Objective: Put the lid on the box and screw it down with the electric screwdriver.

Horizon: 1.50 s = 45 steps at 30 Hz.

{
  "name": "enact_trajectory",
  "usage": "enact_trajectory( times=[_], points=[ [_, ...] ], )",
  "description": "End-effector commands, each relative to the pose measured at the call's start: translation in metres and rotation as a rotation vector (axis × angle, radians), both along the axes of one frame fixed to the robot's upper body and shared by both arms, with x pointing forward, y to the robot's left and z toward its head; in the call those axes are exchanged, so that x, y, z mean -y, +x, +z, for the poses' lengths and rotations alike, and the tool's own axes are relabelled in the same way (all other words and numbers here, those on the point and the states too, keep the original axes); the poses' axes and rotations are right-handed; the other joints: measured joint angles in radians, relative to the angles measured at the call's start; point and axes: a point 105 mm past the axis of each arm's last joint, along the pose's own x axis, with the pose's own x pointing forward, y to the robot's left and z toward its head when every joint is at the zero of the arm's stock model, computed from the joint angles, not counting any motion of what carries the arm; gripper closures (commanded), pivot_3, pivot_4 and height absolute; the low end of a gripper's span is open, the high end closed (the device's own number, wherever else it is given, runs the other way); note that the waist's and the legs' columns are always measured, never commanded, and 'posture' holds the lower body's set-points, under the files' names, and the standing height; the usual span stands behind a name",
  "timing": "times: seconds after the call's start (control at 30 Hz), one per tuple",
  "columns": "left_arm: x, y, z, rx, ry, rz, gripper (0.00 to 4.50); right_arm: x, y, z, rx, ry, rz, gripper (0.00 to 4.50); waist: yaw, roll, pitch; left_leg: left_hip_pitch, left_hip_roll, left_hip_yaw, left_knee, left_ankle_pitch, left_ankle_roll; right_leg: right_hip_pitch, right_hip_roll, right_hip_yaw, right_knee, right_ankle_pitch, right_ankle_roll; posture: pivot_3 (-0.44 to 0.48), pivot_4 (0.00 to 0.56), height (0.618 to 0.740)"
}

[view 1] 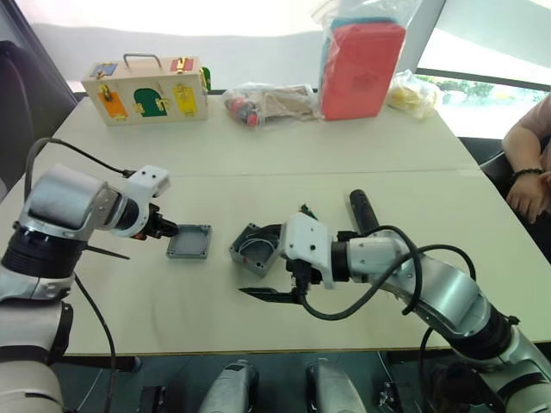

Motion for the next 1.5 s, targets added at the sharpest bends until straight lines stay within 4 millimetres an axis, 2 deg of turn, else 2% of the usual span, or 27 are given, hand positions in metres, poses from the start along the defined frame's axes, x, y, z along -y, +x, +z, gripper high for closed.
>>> enact_trajectory(
  times=[0.03, 0.4, 0.5, 0.57, 0.63, 0.73, 0.8, 0.93, 1.0, 1.03, 1.1, 1.17, 1.2, 1.23, 1.33, 1.5],
  points=[
    [-0.008, 0.001, -0.005, 0.003, -0.017, 0.039, 2.32, 0.001, -0.001, 0.011, 0.045, 0.021, -0.013, 0.00, -0.001, 0.000, 0.000, 0.000, 0.000, 0.000, 0.000, 0.000, 0.000, 0.000, 0.000, 0.000, 0.000, 0.000, 0.000, 0.000, 0.150, 0.740],
    [-0.008, 0.012, -0.039, -0.044, -0.042, 0.092, 2.32, 0.005, 0.001, 0.012, 0.031, 0.015, -0.049, 0.00, 0.000, 0.000, -0.001, 0.000, 0.000, 0.000, 0.000, 0.000, 0.000, 0.000, -0.002, 0.000, 0.000, 0.000, 0.000, 0.000, 0.150, 0.740],
    [-0.006, 0.015, -0.043, -0.043, -0.052, 0.100, 3.02, 0.005, 0.001, 0.011, 0.024, 0.018, -0.059, 0.00, 0.003, 0.001, -0.003, 0.002, 0.000, 0.000, 0.000, 0.000, 0.001, 0.001, -0.002, -0.001, 0.000, 0.000, 0.000, 0.000, 0.150, 0.740],
    [-0.003, 0.015, -0.044, -0.046, -0.062, 0.096, 3.83, 0.006, 0.001, 0.011, 0.020, 0.019, -0.066, 0.00, 0.002, 0.001, -0.003, 0.002, 0.000, 0.000, 0.000, -0.001, 0.001, 0.002, -0.003, -0.001, 0.000, 0.000, 0.000, 0.000, 0.150, 0.740],
    [-0.001, 0.016, -0.045, -0.047, -0.065, 0.094, 4.42, 0.008, 0.001, 0.011, 0.017, 0.018, -0.074, 0.00, 0.000, 0.001, -0.003, 0.002, -0.001, 0.000, 0.000, -0.001, 0.001, 0.002, -0.003, -0.001, 0.000, 0.000, 0.000, 0.000, 0.150, 0.740],
    [0.004, 0.019, -0.044, -0.017, -0.094, 0.100, 4.42, 0.013, 0.004, 0.009, 0.003, 0.015, -0.098, 0.00, 0.004, 0.001, -0.004, 0.002, -0.001, 0.000, 0.000, 0.000, 0.001, 0.002, -0.003, -0.001, 0.000, 0.000, 0.000, 0.000, 0.150, 0.740],
    [0.006, 0.029, -0.034, 0.059, -0.151, 0.098, 4.42, 0.016, 0.007, 0.007, -0.022, 0.011, -0.117, 0.00, 0.009, 0.001, -0.004, 0.002, -0.001, 0.000, 0.000, -0.001, 0.001, 0.002, -0.004, -0.001, 0.000, 0.000, 0.000, 0.000, 0.150, 0.740],
    [0.005, 0.050, 0.004, 0.252, -0.331, 0.106, 4.42, 0.026, 0.021, 0.005, -0.096, 0.046, -0.214, 0.00, 0.025, 0.000, -0.003, 0.002, -0.002, -0.001, 0.000, 0.000, 0.000, 0.002, -0.004, -0.002, 0.000, 0.000, 0.000, 0.000, 0.150, 0.740],
    [0.006, 0.054, 0.010, 0.286, -0.366, 0.106, 4.42, 0.028, 0.024, 0.005, -0.110, 0.062, -0.236, 0.00, 0.023, -0.001, -0.003, 0.001, -0.002, -0.001, 0.000, 0.001, -0.001, 0.002, -0.005, -0.002, 0.000, 0.000, 0.000, 0.000, 0.150, 0.740],
    [0.005, 0.058, 0.021, 0.360, -0.366, 0.084, 4.42, 0.028, 0.027, 0.009, -0.119, 0.087, -0.244, 0.00, 0.023, -0.001, -0.003, 0.001, -0.002, -0.001, 0.000, 0.001, -0.001, 0.001, -0.005, -0.002, 0.000, 0.000, 0.000, 0.000, 0.150, 0.740],
    [0.008, 0.069, 0.069, 0.631, -0.375, 0.009, 4.42, 0.025, 0.046, 0.038, -0.204, 0.306, -0.297, 0.00, 0.017, -0.003, -0.002, 0.001, -0.002, 0.000, 0.000, 0.001, -0.001, 0.001, -0.006, -0.002, -0.001, 0.000, 0.000, 0.000, 0.150, 0.740],
    [0.027, 0.069, 0.111, 0.823, -0.486, -0.061, 4.42, 0.024, 0.079, 0.069, -0.314, 0.538, -0.398, 0.00, 0.014, -0.003, -0.002, -0.001, -0.002, 0.000, -0.001, 0.001, -0.002, -0.001, -0.006, -0.002, 0.000, 0.001, -0.001, 0.000, 0.150, 0.740],
    [0.036, 0.068, 0.122, 0.869, -0.537, -0.071, 4.42, 0.024, 0.090, 0.075, -0.358, 0.594, -0.434, 0.00, 0.013, -0.003, -0.002, -0.001, -0.002, 0.000, -0.001, 0.002, -0.003, -0.001, -0.006, -0.002, 0.000, 0.001, -0.001, 0.000, 0.150, 0.740],
    [0.044, 0.068, 0.127, 0.905, -0.538, -0.096, 4.42, 0.021, 0.099, 0.080, -0.398, 0.632, -0.454, 0.00, 0.012, -0.003, -0.002, -0.001, -0.002, 0.000, -0.001, 0.002, -0.003, -0.001, -0.006, -0.002, 0.000, 0.001, -0.002, 0.000, 0.150, 0.740],
    [0.068, 0.065, 0.124, 0.939, -0.517, -0.164, 4.42, 0.019, 0.116, 0.085, -0.484, 0.687, -0.493, 0.00, 0.013, -0.002, -0.003, 0.000, -0.002, 0.000, -0.002, 0.001, -0.003, -0.001, -0.006, -0.002, 0.000, 0.001, -0.002, 0.000, 0.150, 0.740],
    [0.089, 0.062, 0.127, 0.966, -0.570, -0.212, 4.42, 0.018, 0.122, 0.088, -0.566, 0.719, -0.487, 0.00, -0.006, -0.002, -0.003, 0.000, -0.004, 0.001, -0.002, 0.001, -0.002, -0.002, -0.007, -0.002, 0.000, 0.001, -0.002, 0.000, 0.150, 0.740]
  ],
)
